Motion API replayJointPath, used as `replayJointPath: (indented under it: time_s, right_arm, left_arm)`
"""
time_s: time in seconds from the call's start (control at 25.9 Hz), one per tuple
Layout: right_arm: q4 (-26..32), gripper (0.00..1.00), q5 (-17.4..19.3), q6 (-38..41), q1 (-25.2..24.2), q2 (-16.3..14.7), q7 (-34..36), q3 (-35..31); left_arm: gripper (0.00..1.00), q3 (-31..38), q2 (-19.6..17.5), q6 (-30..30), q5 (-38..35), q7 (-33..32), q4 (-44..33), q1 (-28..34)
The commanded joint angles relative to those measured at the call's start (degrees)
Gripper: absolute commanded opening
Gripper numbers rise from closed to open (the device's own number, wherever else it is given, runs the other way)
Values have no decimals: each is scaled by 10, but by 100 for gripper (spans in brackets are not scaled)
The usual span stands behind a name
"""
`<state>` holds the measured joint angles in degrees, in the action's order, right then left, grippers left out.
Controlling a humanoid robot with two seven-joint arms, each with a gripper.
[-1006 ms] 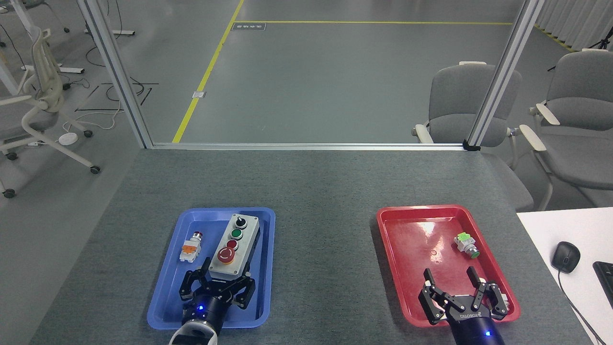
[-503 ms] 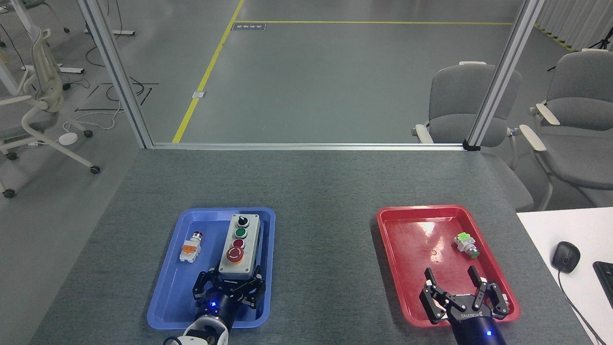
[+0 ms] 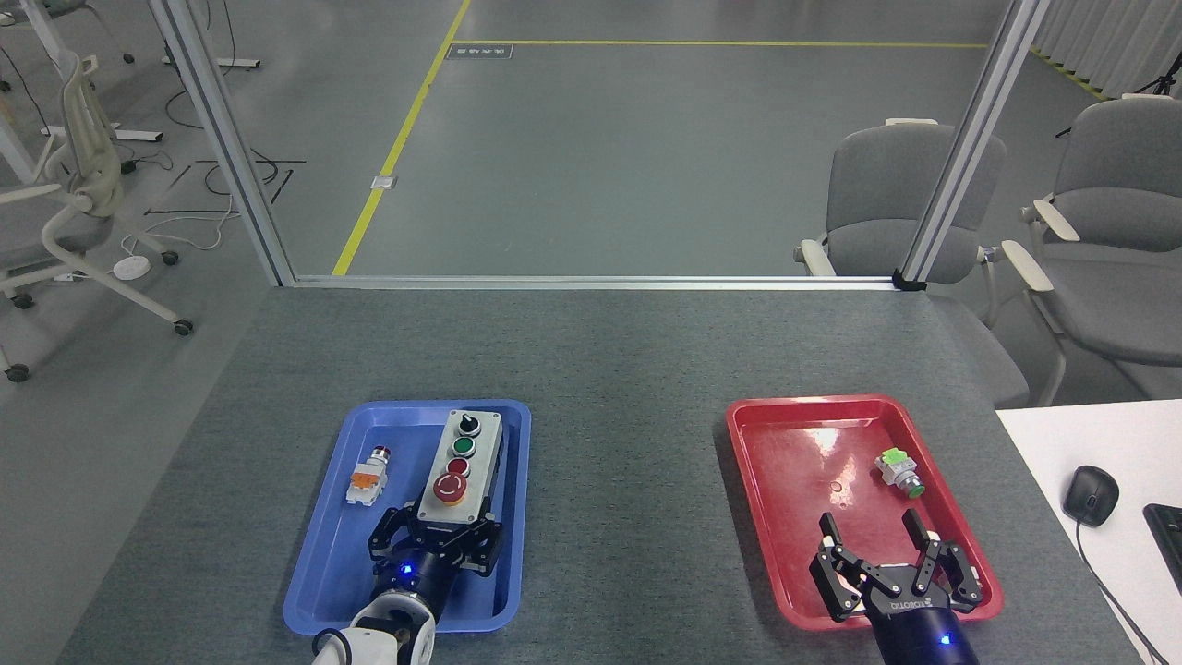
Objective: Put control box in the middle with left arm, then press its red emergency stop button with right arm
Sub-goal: 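Slide the control box out of the blue tray toward the table middle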
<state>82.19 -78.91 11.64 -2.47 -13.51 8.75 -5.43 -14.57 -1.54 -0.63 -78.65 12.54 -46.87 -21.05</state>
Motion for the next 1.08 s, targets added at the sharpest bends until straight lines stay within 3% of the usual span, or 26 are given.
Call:
replayJointPath:
  time_s: [0.0, 0.04, 0.19, 0.35, 0.54, 0.85, 1.04]
  right_arm:
    - [0, 98, 0, 7, 2, 1, 0, -19]
    - [0, 98, 0, 10, 2, 1, 0, -19]
    - [0, 99, 0, 11, 3, 1, 0, -20]
    - [0, 98, 0, 12, 2, -2, 0, -20]
    - [0, 99, 0, 12, 2, 1, 0, -20]
    - [0, 98, 0, 11, 2, -1, 0, -20]
    - [0, 98, 0, 11, 2, -1, 0, -20]
  left_arm:
    - [4, 2, -5, 23, 2, -5, 1, -1]
    - [0, 5, -7, 34, 5, -5, -1, -1]
    - [0, 9, -18, 56, 52, -5, -16, -3]
    - [0, 9, -63, 60, 88, -7, -94, 7]
    - [0, 3, -59, 56, 88, -15, -169, 22]
    - [0, -82, 6, 34, 70, -16, -176, 24]
    - [0, -127, 50, 4, 39, -16, -113, 12]
